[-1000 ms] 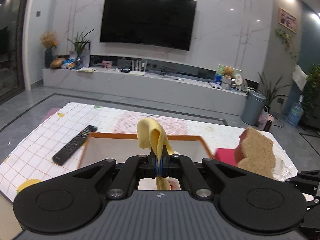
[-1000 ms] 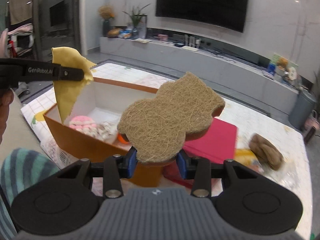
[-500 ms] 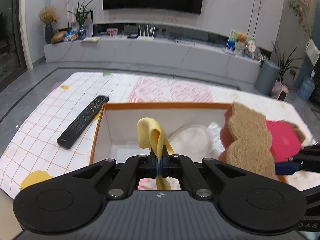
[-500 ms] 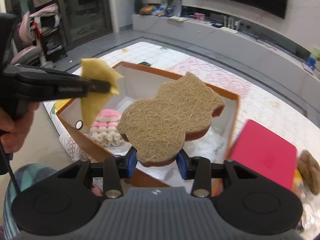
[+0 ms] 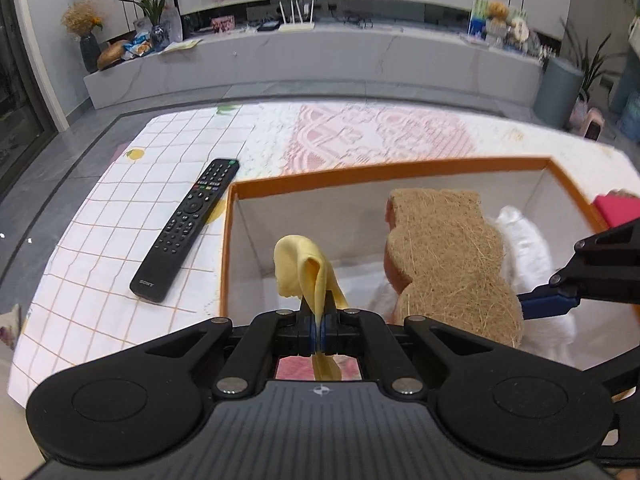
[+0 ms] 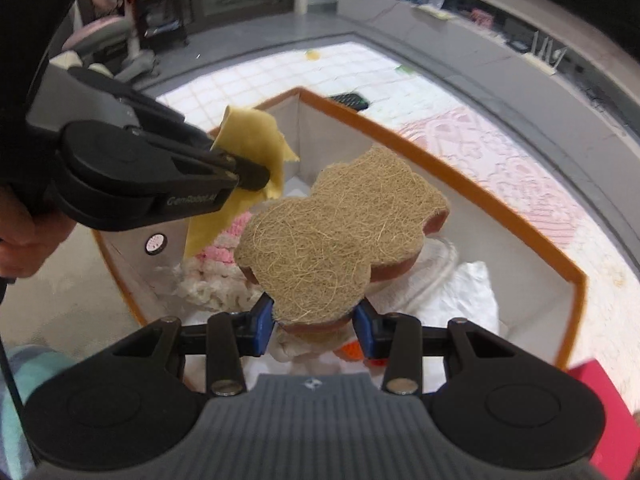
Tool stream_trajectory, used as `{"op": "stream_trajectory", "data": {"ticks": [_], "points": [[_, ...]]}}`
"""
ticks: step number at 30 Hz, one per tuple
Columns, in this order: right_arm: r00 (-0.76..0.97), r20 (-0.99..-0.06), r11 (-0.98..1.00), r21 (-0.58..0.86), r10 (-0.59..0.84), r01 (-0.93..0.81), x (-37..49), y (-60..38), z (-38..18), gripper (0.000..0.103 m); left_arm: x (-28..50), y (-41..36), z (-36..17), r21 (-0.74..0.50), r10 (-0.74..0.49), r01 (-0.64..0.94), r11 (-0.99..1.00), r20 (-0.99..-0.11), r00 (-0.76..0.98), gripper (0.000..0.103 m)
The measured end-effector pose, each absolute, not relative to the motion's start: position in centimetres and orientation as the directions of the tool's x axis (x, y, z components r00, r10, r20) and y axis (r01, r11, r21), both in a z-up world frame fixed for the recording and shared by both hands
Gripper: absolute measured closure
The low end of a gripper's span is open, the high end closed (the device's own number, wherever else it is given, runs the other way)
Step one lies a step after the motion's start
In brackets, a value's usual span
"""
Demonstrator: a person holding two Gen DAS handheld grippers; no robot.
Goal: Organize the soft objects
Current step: 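Open both tools to drop the cloth and sponge into the box, then move both tools back toward the plastic-wrapped items on the table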
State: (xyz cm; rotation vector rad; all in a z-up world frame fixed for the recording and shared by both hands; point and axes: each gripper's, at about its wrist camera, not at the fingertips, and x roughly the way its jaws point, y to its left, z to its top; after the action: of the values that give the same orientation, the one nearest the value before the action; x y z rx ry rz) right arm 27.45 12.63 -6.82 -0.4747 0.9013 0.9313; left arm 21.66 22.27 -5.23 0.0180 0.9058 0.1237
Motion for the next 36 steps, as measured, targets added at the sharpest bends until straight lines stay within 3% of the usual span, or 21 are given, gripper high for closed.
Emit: {"op": "stream_trajectory", "data": {"ticks": [12, 14, 16, 19, 24, 36], "points": [[0.199, -0.879, 0.497, 0.049, 0.433, -0.866, 29.2, 14.6, -9.9, 0.06, 22.6, 22.3, -6.5, 0.117, 0.139, -0.075, 0.99, -0.8, 0.583, 0.097], [0.196, -0.878, 0.502, 0.057, 0.437, -0.863, 29.3, 14.5, -9.9, 0.058, 22.5, 22.1, -6.5, 0.138, 0.152, -0.068, 0.988, -0.798, 0.584, 0.091], [0.197, -0.876, 0.508, 0.062, 0.44, -0.859, 29.3, 14.5, -9.7, 0.056, 22.3, 22.0, -6.4, 0.143, 0.153, -0.064, 0.988, -0.792, 0.591, 0.077], [0.195, -0.87, 0.513, 0.076, 0.454, -0.855, 29.3, 14.2, -9.3, 0.046, 22.0, 22.1, -6.1, 0.14, 0.156, -0.075, 0.987, -0.783, 0.602, 0.06], [0.226, -0.856, 0.528, 0.062, 0.464, -0.847, 28.3, 13.5, -8.2, 0.041, 21.0, 22.0, -5.1, 0.131, 0.163, -0.098, 0.987, -0.768, 0.62, 0.06], [0.314, -0.796, 0.608, 0.083, 0.518, -0.79, 23.7, 9.2, -4.5, 0.039, 16.2, 18.4, -1.5, 0.084, 0.11, -0.071, 0.994, -0.689, 0.717, 0.06]]}}
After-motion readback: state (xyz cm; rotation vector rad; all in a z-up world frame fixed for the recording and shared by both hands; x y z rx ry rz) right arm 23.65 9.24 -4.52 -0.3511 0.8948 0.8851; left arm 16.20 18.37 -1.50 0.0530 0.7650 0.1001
